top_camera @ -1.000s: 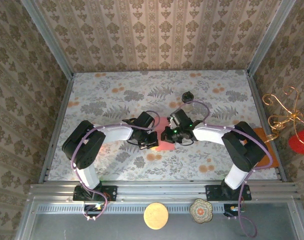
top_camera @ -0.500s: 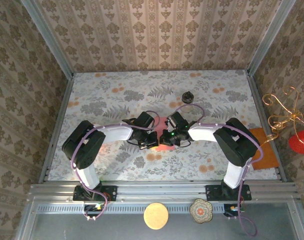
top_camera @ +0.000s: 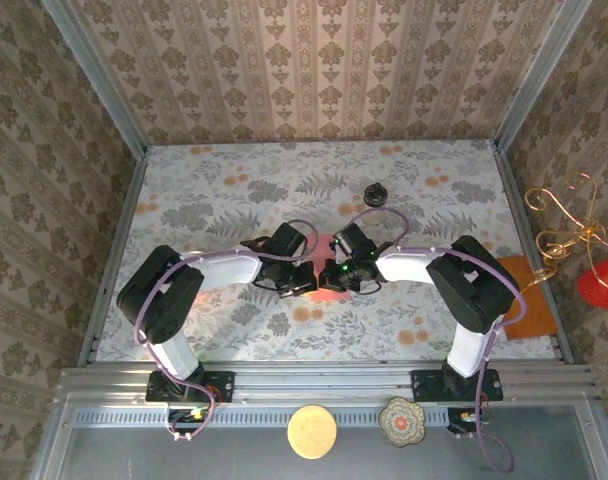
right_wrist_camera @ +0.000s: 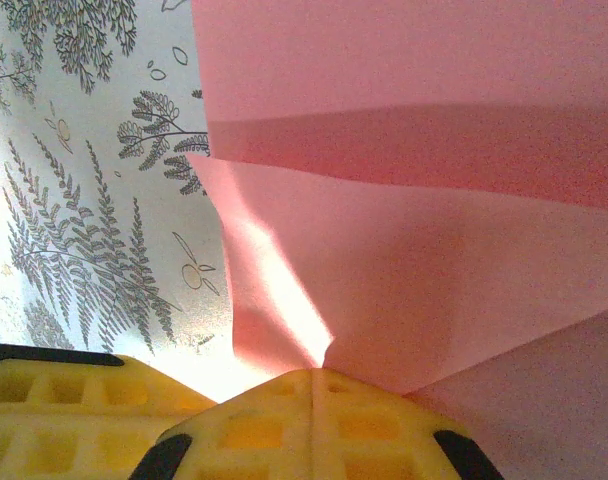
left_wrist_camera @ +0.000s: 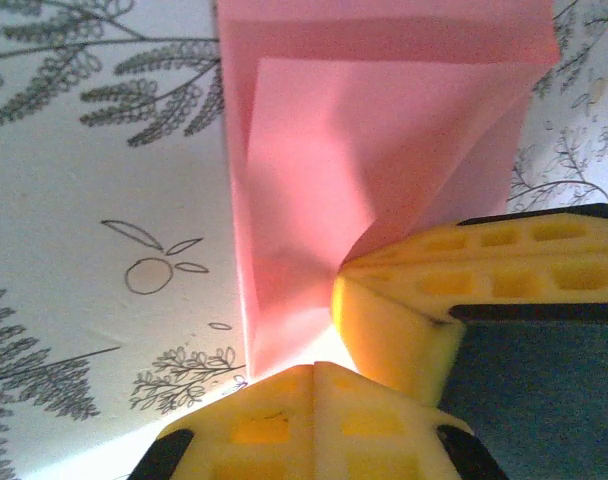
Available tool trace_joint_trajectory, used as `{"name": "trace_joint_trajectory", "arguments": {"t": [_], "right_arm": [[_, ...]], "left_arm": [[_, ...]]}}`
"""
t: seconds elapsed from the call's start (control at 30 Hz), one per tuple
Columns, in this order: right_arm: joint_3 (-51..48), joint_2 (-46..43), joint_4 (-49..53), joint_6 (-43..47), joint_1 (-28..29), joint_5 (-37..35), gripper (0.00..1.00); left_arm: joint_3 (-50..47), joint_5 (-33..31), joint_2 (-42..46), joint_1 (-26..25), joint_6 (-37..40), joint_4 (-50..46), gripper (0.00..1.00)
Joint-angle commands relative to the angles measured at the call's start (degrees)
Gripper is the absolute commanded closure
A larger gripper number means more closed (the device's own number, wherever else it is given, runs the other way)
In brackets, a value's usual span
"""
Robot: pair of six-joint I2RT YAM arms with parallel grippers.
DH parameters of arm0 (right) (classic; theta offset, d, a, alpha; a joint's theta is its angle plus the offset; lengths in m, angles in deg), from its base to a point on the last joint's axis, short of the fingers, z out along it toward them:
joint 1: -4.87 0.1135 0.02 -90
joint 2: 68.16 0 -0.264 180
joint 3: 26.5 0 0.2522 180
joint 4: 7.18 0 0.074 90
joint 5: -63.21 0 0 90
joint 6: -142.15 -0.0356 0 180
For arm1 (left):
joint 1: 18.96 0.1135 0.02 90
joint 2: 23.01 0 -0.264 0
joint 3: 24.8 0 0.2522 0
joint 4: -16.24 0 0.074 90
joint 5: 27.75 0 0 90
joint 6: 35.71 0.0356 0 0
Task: Fold a paper plane with a square sheet of paper (pick it up from the middle)
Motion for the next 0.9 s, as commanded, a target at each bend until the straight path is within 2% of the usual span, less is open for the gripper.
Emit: {"name": "trace_joint_trajectory", "arguments": {"t": [0.0,0.2,0.37,0.87], "right_arm": [[-0.8,1.7,1.3,-0.9,-0.1,-3.0,0.99],[-1.3,1.3,0.5,-1.2,-0.3,-2.4,0.99],[-1.6,-0.5,-0.7,-1.1,-1.9,-2.5,0.98],[-1.6,-0.5,-2.1,1.9,-14.0,-7.5,0.98]], "left_arm": [[-1.2,1.5,-0.1,0.4,-0.8,1.5,1.0],[-2.3,1.7,-2.7,0.5,-2.2,1.4,1.0],[-2.6,-0.7,-3.1,0.6,-2.3,-4.1,1.0],[-5.7,0.6,-4.3,1.4,-3.8,-4.1,1.0]]}}
